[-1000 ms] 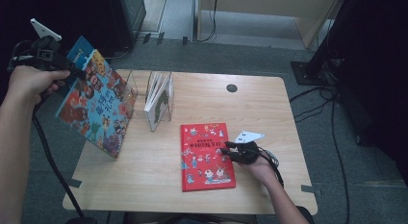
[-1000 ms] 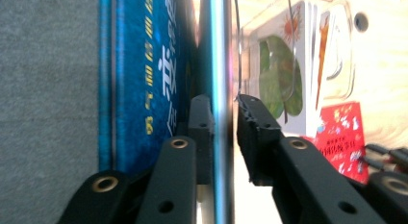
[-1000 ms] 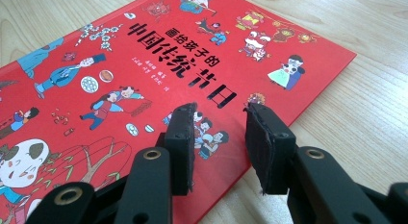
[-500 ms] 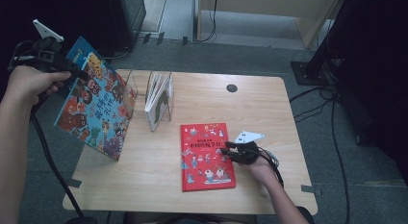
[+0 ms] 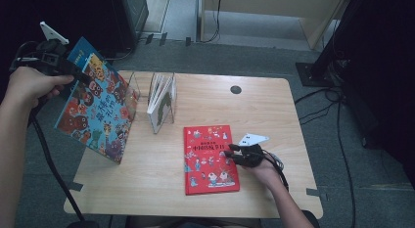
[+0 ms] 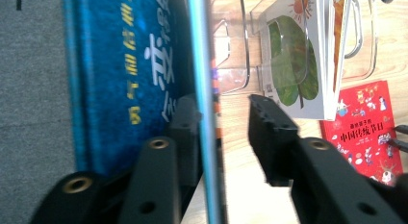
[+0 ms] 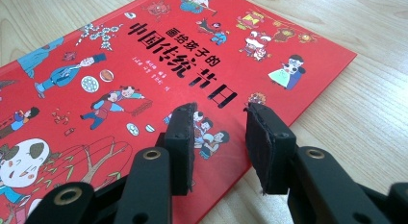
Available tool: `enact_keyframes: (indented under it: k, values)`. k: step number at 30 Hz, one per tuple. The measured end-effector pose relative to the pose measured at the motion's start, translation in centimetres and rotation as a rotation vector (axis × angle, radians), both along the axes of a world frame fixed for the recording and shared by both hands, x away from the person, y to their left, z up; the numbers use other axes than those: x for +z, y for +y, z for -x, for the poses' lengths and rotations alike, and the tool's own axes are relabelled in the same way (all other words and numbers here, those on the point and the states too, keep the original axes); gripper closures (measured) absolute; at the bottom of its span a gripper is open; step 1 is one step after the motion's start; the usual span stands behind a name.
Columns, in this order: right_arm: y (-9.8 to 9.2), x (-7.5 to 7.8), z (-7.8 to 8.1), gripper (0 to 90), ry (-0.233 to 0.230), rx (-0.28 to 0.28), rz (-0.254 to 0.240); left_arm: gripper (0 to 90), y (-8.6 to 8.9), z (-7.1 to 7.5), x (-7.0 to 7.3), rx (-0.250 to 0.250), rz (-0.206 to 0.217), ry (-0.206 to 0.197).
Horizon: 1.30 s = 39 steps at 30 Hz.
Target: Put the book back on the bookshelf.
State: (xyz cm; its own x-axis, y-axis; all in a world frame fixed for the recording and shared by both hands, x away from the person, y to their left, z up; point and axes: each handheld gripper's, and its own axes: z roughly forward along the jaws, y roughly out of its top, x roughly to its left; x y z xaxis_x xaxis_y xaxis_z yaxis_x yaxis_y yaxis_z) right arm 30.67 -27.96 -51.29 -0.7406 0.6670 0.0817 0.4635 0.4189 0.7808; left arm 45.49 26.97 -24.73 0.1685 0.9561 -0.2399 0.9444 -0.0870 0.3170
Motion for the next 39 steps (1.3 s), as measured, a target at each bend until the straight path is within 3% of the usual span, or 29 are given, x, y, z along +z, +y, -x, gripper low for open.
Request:
enact_keyframes:
  k: [4,7,10,12,15,17,19,24,32,36,39]
  values:
    - [0.0,0.0,0.0,63.7,0.001,0.001,0.001,68.5,-0.4,0.1,0.0,-0.007,-0.03,0.003]
    - [0.0,0.0,0.0,63.8,-0.002,0.0,0.002,71.9,-0.6,0.2,0.0,-0.001,-0.064,0.034]
    - [0.0,0.0,0.0,63.8,0.0,0.0,0.002,76.6,-0.8,0.1,-0.6,-0.014,-0.036,0.09]
    - [0.0,0.0,0.0,63.8,-0.003,0.002,0.005,78.3,-1.1,-0.1,-1.2,-0.021,-0.044,0.095]
    - [0.1,0.0,0.0,63.8,-0.004,0.002,0.007,79.8,-0.9,-0.2,-1.5,0.001,0.02,0.102]
    - [0.1,0.0,0.0,63.8,-0.004,0.002,0.006,81.4,-0.7,-0.3,-1.4,0.031,0.009,0.115]
    - [0.1,0.0,0.0,63.8,-0.004,0.003,0.006,82.0,-0.3,-0.4,-1.4,0.03,0.018,0.123]
    - [0.1,0.0,0.0,63.9,-0.005,0.002,0.008,81.9,0.0,-0.5,-1.3,0.03,0.037,0.131]
    - [0.1,0.0,0.0,63.8,-0.007,0.003,0.008,82.0,0.5,-0.8,0.1,0.059,0.053,0.11]
    - [0.1,0.0,0.0,63.9,-0.008,0.002,0.011,81.9,-0.1,-1.3,0.3,0.065,0.046,0.088]
    - [0.1,0.0,0.0,63.9,-0.008,0.003,0.011,81.9,-0.5,-1.9,-0.1,0.061,0.042,0.096]
